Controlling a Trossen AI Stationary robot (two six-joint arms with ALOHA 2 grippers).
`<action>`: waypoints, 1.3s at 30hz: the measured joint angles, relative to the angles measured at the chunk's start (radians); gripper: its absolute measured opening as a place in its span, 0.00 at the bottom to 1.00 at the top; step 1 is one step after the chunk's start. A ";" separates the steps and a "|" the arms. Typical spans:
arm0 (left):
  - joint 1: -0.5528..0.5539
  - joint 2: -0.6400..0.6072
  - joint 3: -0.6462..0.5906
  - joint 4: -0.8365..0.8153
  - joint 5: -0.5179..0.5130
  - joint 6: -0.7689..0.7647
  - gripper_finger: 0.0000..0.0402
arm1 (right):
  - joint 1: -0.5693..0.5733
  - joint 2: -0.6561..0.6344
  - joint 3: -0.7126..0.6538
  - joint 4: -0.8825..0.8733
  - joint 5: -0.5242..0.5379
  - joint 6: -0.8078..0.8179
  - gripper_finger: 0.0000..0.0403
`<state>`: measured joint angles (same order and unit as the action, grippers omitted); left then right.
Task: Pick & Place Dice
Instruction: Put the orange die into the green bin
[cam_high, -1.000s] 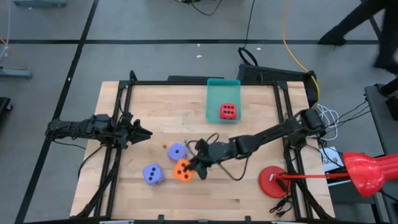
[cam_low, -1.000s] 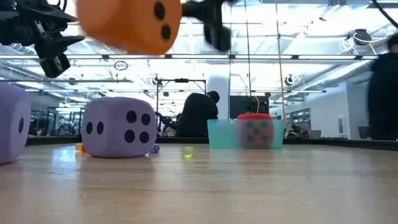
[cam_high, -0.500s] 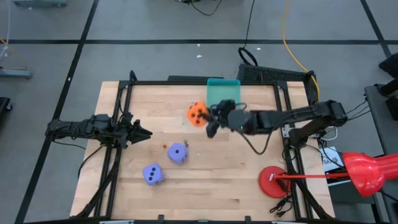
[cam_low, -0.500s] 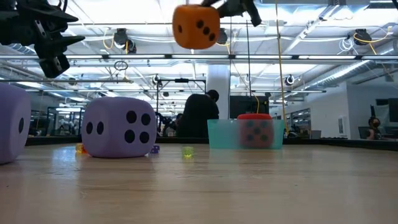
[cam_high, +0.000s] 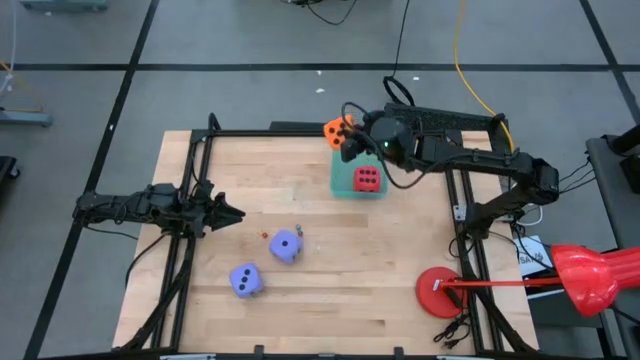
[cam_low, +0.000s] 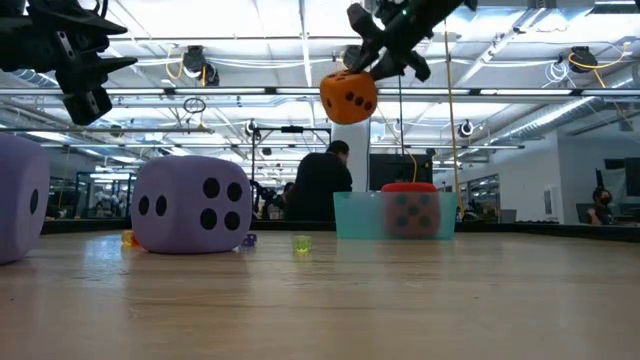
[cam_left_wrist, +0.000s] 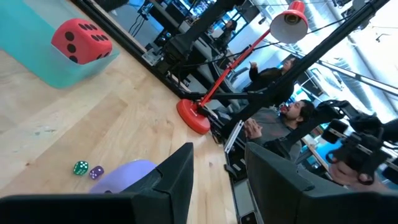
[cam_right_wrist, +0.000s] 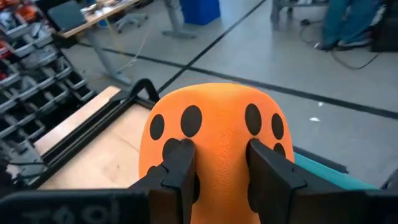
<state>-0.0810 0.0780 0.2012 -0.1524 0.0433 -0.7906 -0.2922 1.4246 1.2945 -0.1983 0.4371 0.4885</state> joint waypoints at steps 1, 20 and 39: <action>0.000 0.000 0.000 0.000 0.000 0.000 0.38 | -0.017 -0.001 -0.012 0.009 -0.027 -0.001 0.27; 0.000 0.000 0.000 -0.001 0.000 -0.031 0.38 | -0.266 -0.150 -0.564 0.420 -0.180 0.202 0.26; 0.000 0.000 0.000 -0.001 -0.045 -0.069 0.38 | -0.324 -0.183 -0.752 0.591 -0.181 0.214 0.32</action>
<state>-0.0807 0.0781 0.2012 -0.1535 -0.0021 -0.8593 -0.6159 1.2419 0.5426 0.3927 0.2565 0.7028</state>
